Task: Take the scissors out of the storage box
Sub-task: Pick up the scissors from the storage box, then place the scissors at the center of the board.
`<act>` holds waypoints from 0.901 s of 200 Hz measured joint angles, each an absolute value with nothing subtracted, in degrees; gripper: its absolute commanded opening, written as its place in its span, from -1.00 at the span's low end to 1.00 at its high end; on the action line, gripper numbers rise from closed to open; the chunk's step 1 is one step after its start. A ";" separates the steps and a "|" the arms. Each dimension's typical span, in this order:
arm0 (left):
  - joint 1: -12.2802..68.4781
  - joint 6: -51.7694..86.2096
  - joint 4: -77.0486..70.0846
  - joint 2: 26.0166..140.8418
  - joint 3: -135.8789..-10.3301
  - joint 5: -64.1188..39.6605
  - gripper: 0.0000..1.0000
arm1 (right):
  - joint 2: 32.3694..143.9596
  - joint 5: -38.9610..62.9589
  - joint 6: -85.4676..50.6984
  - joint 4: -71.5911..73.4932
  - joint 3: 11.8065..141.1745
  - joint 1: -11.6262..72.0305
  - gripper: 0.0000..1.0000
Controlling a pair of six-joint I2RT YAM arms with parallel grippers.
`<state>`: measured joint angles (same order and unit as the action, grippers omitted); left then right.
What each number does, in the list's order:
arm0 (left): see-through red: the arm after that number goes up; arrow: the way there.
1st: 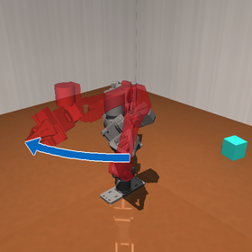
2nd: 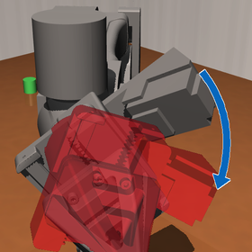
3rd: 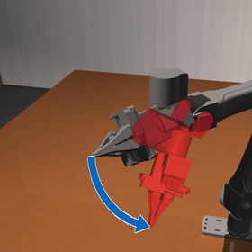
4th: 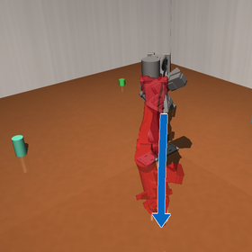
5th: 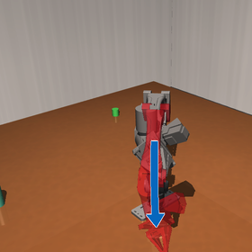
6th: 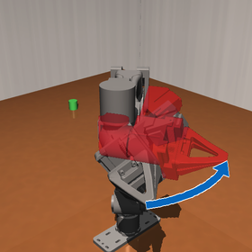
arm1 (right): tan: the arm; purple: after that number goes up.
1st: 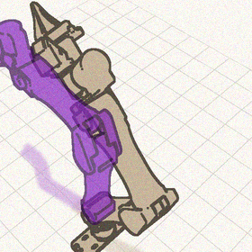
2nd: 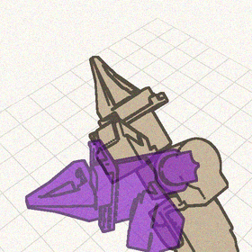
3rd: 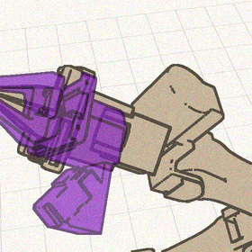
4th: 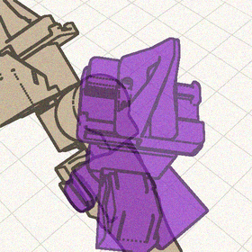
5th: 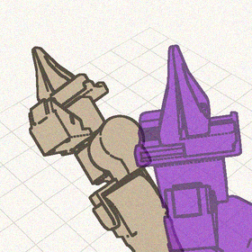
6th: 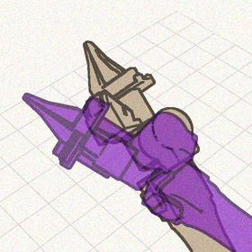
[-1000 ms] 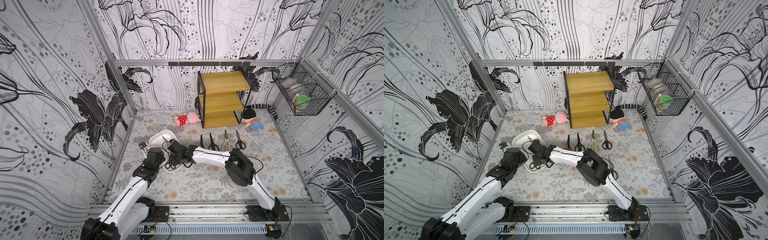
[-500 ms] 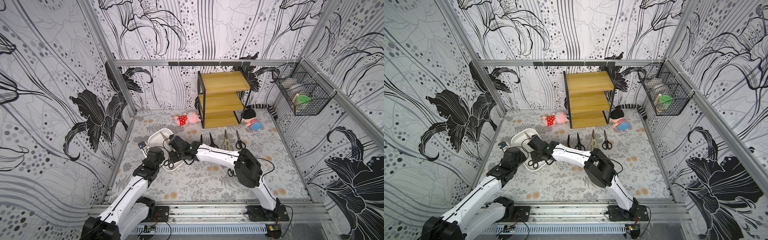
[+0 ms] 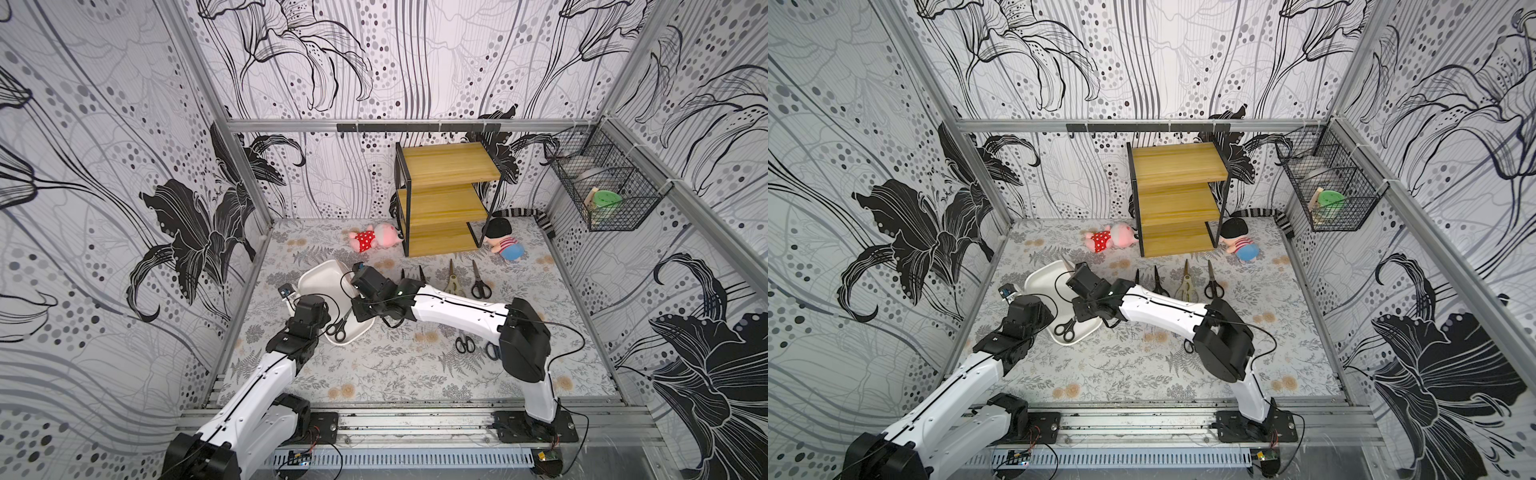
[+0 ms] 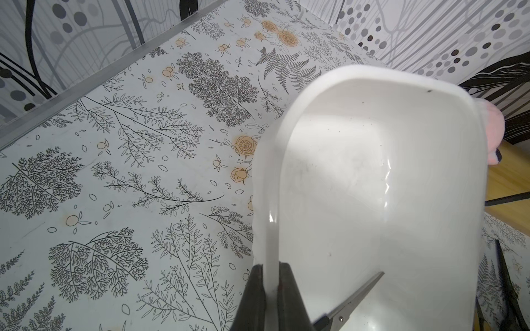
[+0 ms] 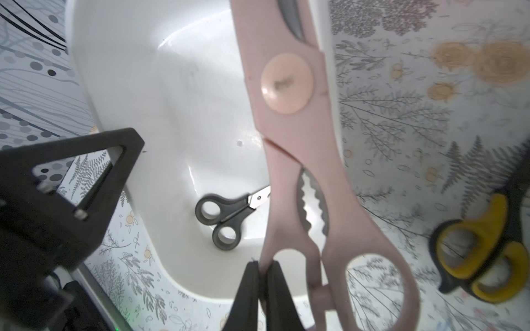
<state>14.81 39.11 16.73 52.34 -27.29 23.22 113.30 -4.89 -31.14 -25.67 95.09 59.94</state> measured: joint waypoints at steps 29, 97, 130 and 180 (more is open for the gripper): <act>14.81 39.11 16.69 52.34 -27.29 23.00 -1.00 | 104.97 -6.26 -33.61 -25.96 85.65 58.15 -1.00; 14.81 39.05 16.60 53.08 -27.29 22.04 -1.00 | 90.83 -5.69 -46.00 -27.83 65.84 56.38 -1.00; 14.81 39.07 15.55 54.87 -27.29 21.39 -1.00 | 85.84 -2.46 -53.23 -26.94 55.51 56.38 -1.00; 14.81 39.13 14.04 55.53 -27.29 19.75 -1.00 | 78.91 1.50 -61.43 -26.72 43.99 56.38 -1.00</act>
